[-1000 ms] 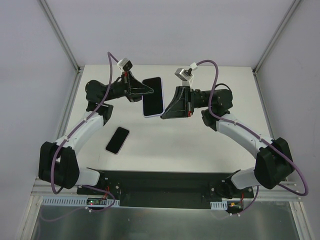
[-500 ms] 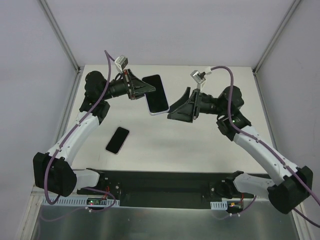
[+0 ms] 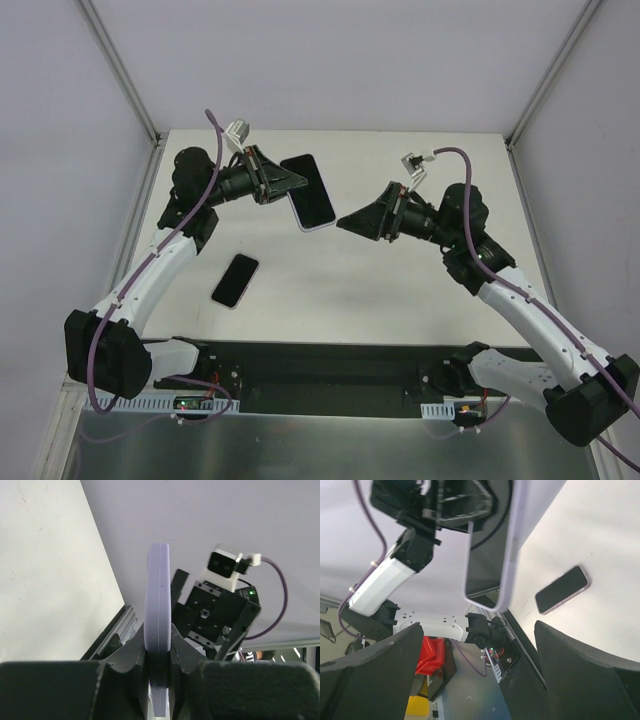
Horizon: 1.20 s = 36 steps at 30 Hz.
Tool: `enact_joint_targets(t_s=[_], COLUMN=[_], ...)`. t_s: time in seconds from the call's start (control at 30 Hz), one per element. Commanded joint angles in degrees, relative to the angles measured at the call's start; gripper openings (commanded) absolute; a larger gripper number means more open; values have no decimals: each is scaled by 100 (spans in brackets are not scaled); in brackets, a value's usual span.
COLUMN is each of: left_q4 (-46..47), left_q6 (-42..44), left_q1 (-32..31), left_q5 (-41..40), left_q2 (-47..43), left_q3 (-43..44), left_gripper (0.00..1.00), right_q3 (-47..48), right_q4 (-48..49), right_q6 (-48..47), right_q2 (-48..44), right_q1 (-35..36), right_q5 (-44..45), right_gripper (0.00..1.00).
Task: Take the phone out of the phone case
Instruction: Remove the phone case from the phone.
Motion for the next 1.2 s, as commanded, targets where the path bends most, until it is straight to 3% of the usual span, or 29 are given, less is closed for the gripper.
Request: enact_joint_targets(t_s=[0.0, 0.17, 0.4, 0.5, 0.6, 0.63, 0.73, 0.83, 1.03, 1.07, 1.13, 1.17], left_q4=[589, 941, 968, 976, 976, 976, 976, 976, 1301, 1362, 1424, 1433], left_q6=[-131, -421, -448, -465, -474, -465, -483, -474, -701, -746, -781, -790], left_q1=[25, 61, 69, 78, 78, 78, 105, 122, 166, 166, 175, 175], left_q5=[-116, -54, -37, -37, -37, -37, -45, -54, -63, -54, -72, -72], left_q2=[-339, -313, -313, -313, -313, -313, -295, -251, -58, -49, -23, -14], left_q3=[-5, -110, -93, -93, -93, -93, -110, -119, -251, -286, -286, -277], left_gripper=[0, 0, 0, 0, 0, 0, 0, 0, 0, 0, 0, 0], right_q3=[-336, -670, -679, -679, -705, -705, -697, -714, -697, -671, -670, -688], right_q4=[687, 1793, 2357, 2788, 3175, 3245, 3281, 3325, 3325, 3325, 3325, 3325], right_q6=[735, 1350, 1623, 1869, 2089, 2098, 2089, 2045, 2010, 2010, 2010, 2010], right_q2=[128, 392, 603, 743, 832, 841, 814, 744, 656, 665, 674, 682], right_q1=[25, 52, 131, 148, 201, 210, 245, 262, 306, 333, 376, 385], right_q5=[364, 276, 180, 83, 13, 4, -22, -14, -66, -93, -110, -119], right_gripper=[91, 84, 70, 56, 34, 23, 12, 6, 6, 13, 35, 38])
